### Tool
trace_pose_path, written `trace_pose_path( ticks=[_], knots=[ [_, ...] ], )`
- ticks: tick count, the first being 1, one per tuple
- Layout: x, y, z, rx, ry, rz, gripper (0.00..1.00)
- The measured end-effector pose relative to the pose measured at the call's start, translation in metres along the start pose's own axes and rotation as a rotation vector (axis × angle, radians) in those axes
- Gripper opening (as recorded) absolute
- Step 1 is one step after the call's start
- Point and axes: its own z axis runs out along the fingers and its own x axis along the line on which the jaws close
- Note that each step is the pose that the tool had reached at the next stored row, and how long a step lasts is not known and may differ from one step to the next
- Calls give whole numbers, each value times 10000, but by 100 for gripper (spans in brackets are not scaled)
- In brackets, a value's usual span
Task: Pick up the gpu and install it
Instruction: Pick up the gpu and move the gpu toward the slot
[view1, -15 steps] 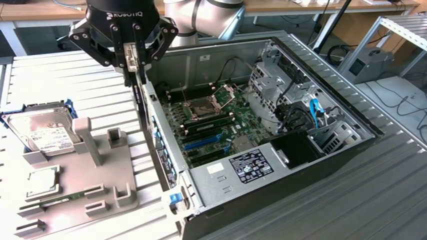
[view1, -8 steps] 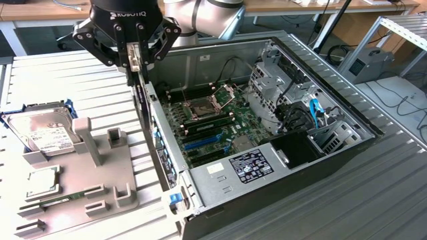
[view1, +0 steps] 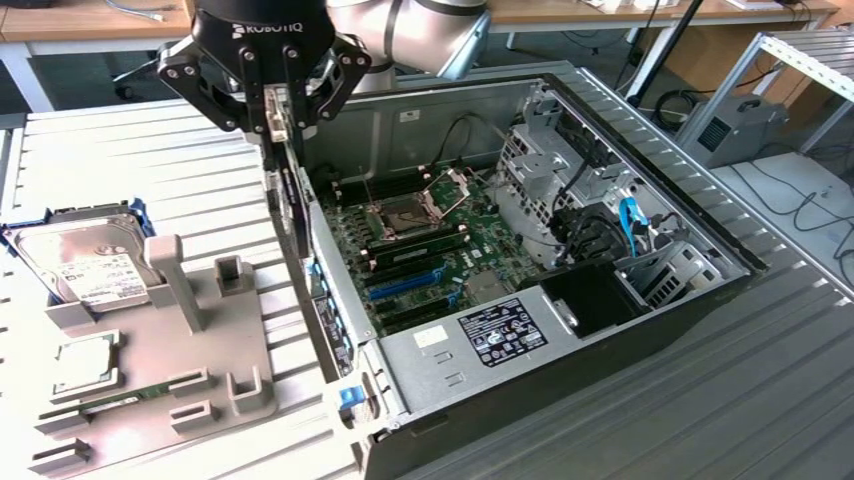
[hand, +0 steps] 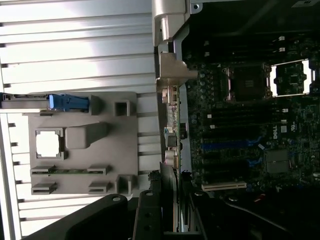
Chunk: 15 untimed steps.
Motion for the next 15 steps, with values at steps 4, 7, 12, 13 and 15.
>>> trace_pose_path(
  ticks=[4,7,12,13,15],
  knots=[
    [-42,3,1,17,-1,0,26],
    [-70,5,2,26,-2,-1,26],
    [-111,8,3,38,-3,-1,26],
    [-118,9,3,39,-3,-1,26],
    [-131,10,3,43,-3,-2,26]
  ],
)
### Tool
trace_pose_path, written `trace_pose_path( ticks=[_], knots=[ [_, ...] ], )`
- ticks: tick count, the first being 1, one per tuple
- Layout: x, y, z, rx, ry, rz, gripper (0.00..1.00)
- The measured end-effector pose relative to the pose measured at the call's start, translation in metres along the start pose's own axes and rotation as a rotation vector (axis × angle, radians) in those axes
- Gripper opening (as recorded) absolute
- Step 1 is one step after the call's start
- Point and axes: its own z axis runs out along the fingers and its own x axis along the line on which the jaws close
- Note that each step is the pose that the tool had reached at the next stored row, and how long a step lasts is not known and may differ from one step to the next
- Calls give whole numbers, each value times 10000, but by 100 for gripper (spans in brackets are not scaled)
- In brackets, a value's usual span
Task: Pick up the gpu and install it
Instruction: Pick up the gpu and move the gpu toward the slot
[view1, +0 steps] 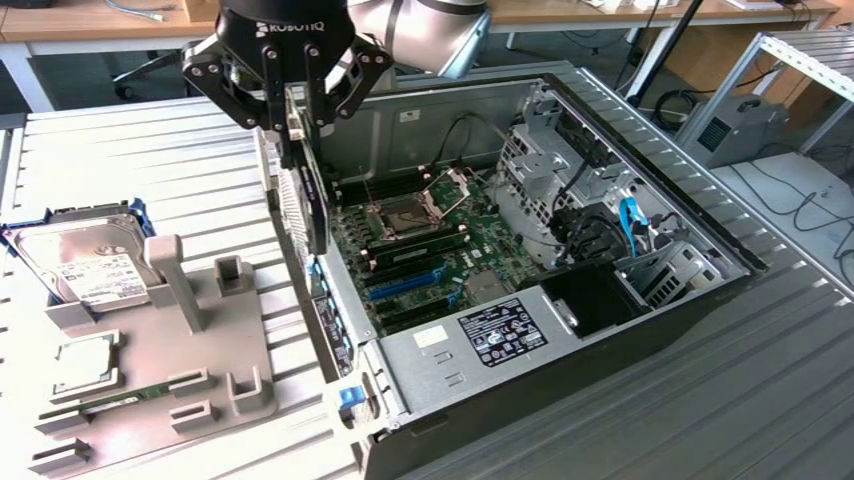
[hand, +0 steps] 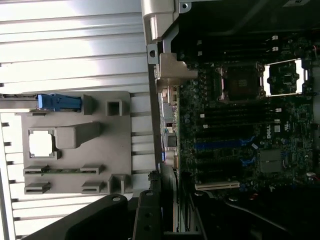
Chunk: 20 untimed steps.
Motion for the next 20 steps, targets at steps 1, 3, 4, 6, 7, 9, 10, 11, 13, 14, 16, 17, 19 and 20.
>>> trace_pose_path(
  ticks=[1,3,4,6,7,9,10,11,13,14,16,17,19,20],
  knots=[
    [-6,0,0,2,0,0,26],
    [-19,1,1,4,-1,0,26],
    [-26,2,1,6,-1,0,26],
    [-42,3,1,9,-1,0,26],
    [-48,4,1,12,-1,0,26],
    [-61,4,2,13,-1,0,26],
    [-67,5,2,13,-1,0,26],
    [-73,5,2,15,-2,0,26],
    [-86,6,2,17,-2,0,26],
    [-92,7,3,18,-2,0,26],
    [-105,8,3,21,-1,0,26],
    [-112,8,3,22,-2,0,26],
    [-124,9,4,23,-2,0,26],
    [-130,10,4,24,-2,1,26]
  ],
)
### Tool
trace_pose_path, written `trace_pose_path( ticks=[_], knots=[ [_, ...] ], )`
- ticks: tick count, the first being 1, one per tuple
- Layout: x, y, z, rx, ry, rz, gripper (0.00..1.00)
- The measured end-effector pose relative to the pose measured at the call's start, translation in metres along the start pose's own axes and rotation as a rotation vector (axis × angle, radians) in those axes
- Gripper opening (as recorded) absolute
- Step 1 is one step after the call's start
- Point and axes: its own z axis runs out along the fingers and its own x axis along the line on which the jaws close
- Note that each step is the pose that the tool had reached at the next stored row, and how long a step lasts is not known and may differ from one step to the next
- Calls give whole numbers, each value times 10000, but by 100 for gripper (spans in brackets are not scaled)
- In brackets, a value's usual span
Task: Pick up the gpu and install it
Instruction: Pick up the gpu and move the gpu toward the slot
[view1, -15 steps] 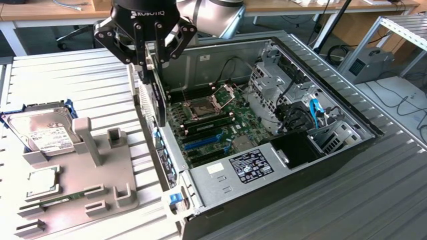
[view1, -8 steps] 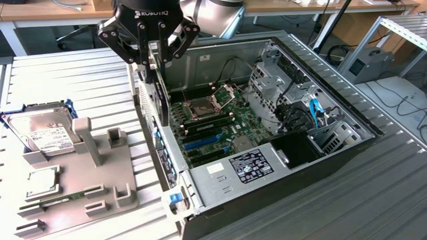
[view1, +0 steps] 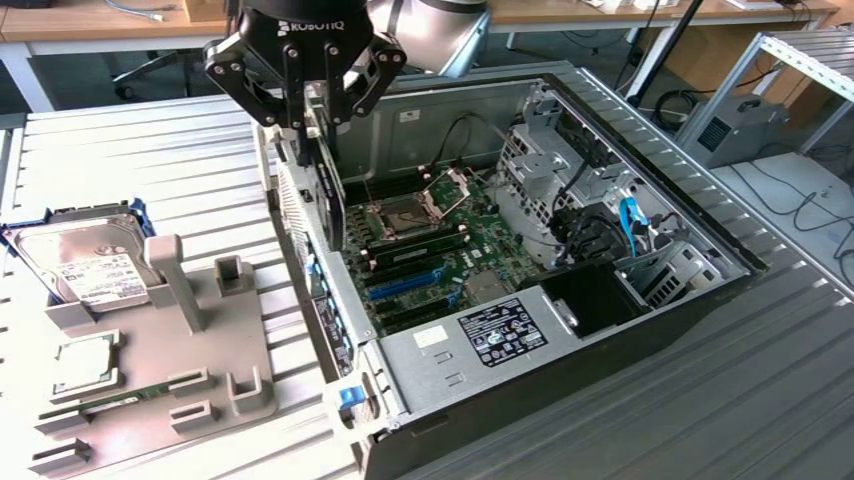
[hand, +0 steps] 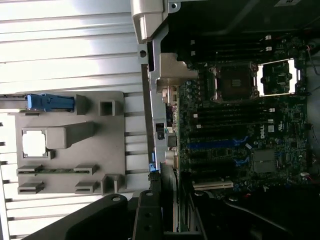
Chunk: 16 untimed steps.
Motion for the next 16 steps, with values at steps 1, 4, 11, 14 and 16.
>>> trace_pose_path(
  ticks=[1,4,11,14,16],
  knots=[
    [-14,1,0,2,0,-1,26],
    [-34,3,1,5,0,-1,26],
    [-86,7,3,9,-1,-1,26],
    [-115,9,3,12,-1,-1,26],
    [-128,10,4,13,-1,-1,26]
  ],
)
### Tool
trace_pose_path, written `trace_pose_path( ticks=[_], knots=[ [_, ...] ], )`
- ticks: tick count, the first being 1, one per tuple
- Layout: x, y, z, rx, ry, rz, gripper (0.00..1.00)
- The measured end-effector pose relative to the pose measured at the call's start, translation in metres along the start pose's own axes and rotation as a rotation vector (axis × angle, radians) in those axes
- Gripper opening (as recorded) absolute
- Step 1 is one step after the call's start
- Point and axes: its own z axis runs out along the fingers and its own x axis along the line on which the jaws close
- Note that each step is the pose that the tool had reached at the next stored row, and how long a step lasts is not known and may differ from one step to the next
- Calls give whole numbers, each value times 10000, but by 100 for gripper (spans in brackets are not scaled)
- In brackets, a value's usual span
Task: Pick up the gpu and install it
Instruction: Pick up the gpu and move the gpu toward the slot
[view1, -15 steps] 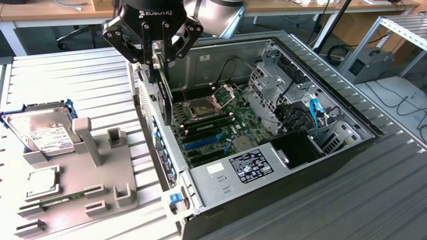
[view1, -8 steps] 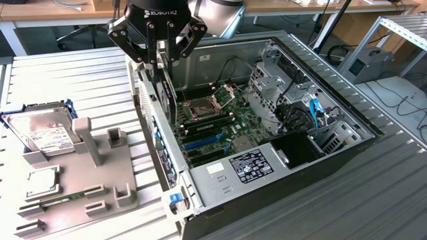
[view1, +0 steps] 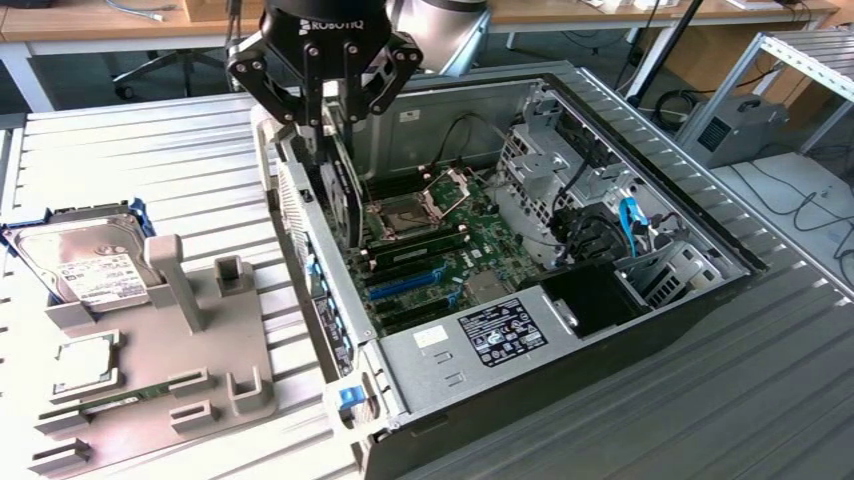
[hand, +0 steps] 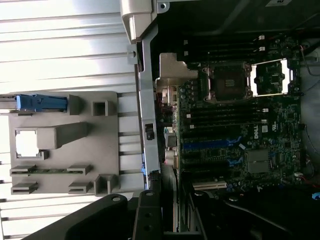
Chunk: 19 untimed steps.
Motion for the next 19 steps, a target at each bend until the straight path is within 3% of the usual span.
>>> trace_pose_path(
  ticks=[19],
  knots=[
    [-151,11,6,12,-1,-1,26]
  ],
)
